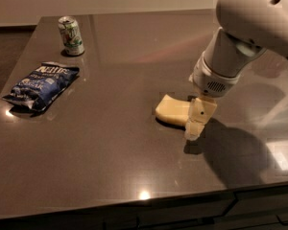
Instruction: Move sponge near blue chip bag
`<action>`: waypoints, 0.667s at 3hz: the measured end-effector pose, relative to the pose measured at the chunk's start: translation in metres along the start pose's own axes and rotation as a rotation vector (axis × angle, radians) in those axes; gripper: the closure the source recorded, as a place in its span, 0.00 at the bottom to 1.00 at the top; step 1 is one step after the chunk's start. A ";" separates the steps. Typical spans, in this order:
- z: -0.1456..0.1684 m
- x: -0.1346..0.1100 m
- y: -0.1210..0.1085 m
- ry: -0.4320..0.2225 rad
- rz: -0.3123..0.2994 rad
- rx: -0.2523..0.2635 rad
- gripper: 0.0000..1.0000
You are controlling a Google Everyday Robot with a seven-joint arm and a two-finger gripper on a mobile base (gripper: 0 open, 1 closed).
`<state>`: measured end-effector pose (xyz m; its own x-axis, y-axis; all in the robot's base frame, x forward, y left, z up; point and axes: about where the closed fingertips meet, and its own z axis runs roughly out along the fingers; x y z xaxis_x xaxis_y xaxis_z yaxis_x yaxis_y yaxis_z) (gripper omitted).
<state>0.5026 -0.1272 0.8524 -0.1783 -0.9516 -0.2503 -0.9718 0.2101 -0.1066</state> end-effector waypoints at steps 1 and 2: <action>0.008 -0.012 0.002 0.011 -0.011 -0.016 0.26; 0.010 -0.018 0.004 0.021 -0.018 -0.031 0.49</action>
Offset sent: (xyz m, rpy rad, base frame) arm 0.0017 0.0267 -0.0063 -0.0257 0.0510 0.0334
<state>0.5036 -0.1073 0.8471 -0.1636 -0.9598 -0.2283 -0.9791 0.1862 -0.0812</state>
